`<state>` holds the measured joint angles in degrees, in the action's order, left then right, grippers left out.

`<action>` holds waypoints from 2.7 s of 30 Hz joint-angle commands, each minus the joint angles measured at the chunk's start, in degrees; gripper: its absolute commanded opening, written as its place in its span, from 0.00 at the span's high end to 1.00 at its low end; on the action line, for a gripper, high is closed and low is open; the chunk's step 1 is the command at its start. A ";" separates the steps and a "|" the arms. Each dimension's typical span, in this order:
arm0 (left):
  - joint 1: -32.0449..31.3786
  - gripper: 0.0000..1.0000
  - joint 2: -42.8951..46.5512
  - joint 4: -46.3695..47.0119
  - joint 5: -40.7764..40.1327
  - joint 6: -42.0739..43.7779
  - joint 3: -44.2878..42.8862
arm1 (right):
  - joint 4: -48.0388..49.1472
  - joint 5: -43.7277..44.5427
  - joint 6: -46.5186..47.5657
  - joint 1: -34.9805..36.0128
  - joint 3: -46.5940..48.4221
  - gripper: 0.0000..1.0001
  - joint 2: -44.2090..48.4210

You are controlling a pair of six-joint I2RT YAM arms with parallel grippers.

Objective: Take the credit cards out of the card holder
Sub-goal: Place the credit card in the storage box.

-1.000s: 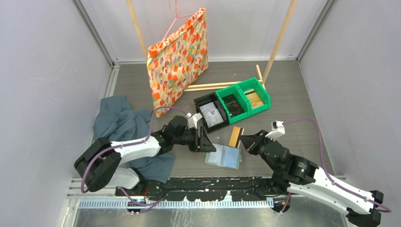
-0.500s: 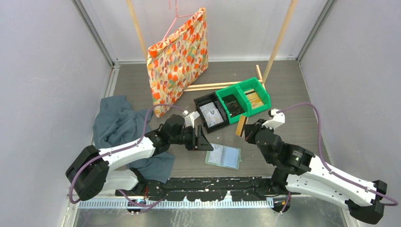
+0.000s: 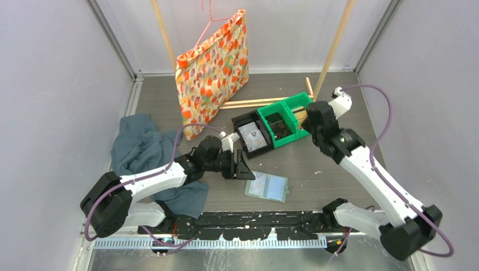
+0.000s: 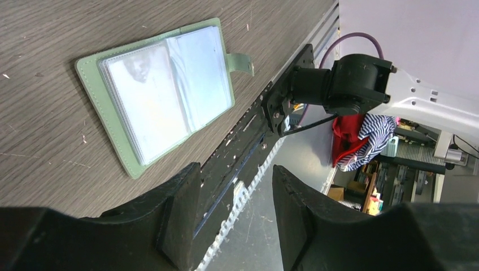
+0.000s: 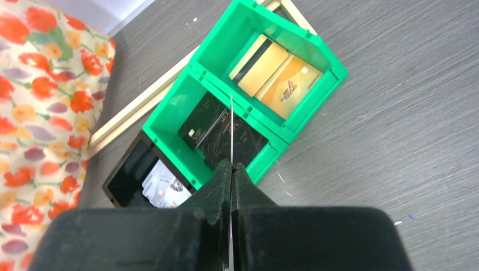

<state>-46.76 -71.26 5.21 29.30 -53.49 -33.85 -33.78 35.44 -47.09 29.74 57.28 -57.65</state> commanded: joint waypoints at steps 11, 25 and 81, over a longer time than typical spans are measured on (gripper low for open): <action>0.68 0.49 2.35 -6.79 0.87 4.03 -4.56 | -10.36 7.50 11.55 -4.17 31.07 1.00 -28.63; 1.98 0.50 6.88 -10.66 1.76 4.87 -4.04 | -26.59 7.10 -3.09 -9.57 47.61 0.99 -46.12; 5.67 0.51 4.03 -9.70 3.33 5.73 -1.43 | -28.02 -1.43 -23.24 -12.20 47.52 0.99 -58.68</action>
<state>-41.65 -69.25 -6.17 31.20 -48.75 -35.33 -62.15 32.47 -69.34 16.38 102.56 -118.32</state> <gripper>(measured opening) 0.490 0.025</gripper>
